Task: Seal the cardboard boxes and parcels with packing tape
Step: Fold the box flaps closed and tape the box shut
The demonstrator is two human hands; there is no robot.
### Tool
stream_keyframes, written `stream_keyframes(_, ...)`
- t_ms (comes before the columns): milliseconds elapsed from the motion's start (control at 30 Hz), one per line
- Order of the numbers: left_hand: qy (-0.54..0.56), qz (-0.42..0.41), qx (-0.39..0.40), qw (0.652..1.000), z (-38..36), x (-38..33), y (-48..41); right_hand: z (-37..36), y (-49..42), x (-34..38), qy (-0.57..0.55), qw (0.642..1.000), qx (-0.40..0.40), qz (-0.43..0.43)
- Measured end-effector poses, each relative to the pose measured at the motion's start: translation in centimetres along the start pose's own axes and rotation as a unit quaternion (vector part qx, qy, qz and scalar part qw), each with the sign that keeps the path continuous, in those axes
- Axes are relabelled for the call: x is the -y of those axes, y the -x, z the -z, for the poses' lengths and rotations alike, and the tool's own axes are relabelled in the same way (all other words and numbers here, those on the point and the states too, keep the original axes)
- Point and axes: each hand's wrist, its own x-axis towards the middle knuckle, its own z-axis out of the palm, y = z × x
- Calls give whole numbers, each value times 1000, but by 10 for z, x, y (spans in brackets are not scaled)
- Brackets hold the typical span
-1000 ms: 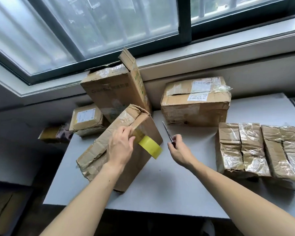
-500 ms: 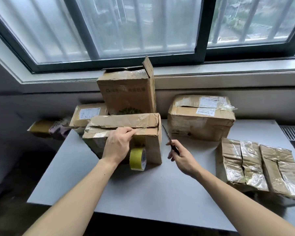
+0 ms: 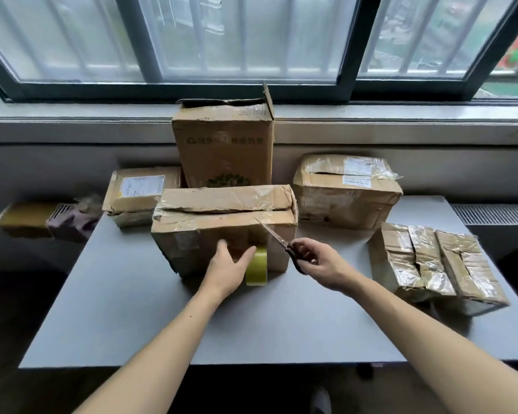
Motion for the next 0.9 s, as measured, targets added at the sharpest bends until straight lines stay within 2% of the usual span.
stream_keyframes(200, 102, 39, 27, 994, -16, 3, -11, 22, 19, 13, 39, 996, 67, -48)
stream_keyframes(333, 137, 80, 53, 986, -18, 3, -23, 43, 23, 18, 130, 985, 97, -63)
stream_keyframes(467, 173, 111, 45, 978, -28, 33, -58, 52, 16, 19, 206, 966, 116, -106)
stream_keyframes(633, 124, 74, 24, 989, -16, 2, -26, 48, -1, 31, 235, 956, 124, -127)
stream_keyframes(900, 109, 53, 24, 992, -22, 10, -28, 47, -24, 50, 220, 950, 171, -142)
